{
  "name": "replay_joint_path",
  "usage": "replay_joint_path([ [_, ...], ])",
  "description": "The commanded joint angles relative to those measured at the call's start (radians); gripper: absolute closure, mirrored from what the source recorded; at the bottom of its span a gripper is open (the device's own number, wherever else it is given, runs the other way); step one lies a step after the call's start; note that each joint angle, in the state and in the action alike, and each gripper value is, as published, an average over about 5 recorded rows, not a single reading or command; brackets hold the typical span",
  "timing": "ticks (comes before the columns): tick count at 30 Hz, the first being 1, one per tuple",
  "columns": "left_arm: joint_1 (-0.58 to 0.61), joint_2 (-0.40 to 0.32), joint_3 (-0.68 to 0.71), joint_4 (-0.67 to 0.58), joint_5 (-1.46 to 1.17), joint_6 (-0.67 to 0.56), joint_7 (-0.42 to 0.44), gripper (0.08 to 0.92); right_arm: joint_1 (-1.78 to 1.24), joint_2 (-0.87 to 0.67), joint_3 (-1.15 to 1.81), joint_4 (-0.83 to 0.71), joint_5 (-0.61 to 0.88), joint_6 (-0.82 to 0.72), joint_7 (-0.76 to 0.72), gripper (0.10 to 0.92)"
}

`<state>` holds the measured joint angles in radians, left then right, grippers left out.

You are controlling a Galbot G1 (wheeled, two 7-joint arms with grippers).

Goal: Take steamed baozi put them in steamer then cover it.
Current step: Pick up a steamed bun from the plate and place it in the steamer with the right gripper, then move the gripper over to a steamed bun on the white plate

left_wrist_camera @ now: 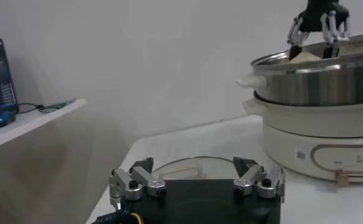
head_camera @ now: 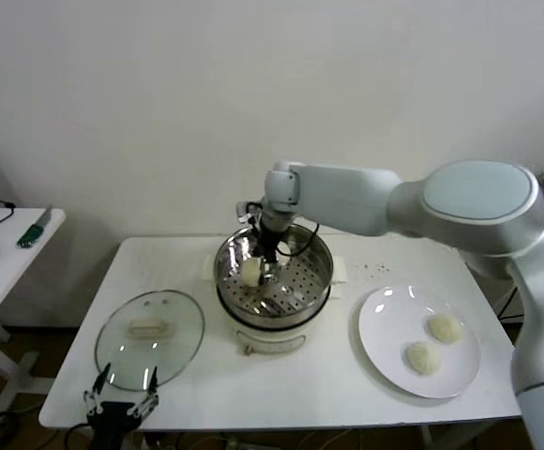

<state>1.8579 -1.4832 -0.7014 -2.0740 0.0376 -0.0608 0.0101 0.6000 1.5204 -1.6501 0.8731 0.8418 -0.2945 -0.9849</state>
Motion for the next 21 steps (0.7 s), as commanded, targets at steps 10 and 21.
replay_joint_path([
  [10, -0.004, 0.003, -0.003, 0.007, -0.004, 0.001, -0.002, 0.177, 0.041, -0.038, 0.007, 0.030, -0.022, -0.002, -0.039, 0.203],
  [21, -0.008, 0.002, 0.005, 0.004, -0.007, 0.008, -0.003, 0.177, 0.259, -0.333, -0.024, 0.270, -0.091, 0.034, -0.088, 0.203],
])
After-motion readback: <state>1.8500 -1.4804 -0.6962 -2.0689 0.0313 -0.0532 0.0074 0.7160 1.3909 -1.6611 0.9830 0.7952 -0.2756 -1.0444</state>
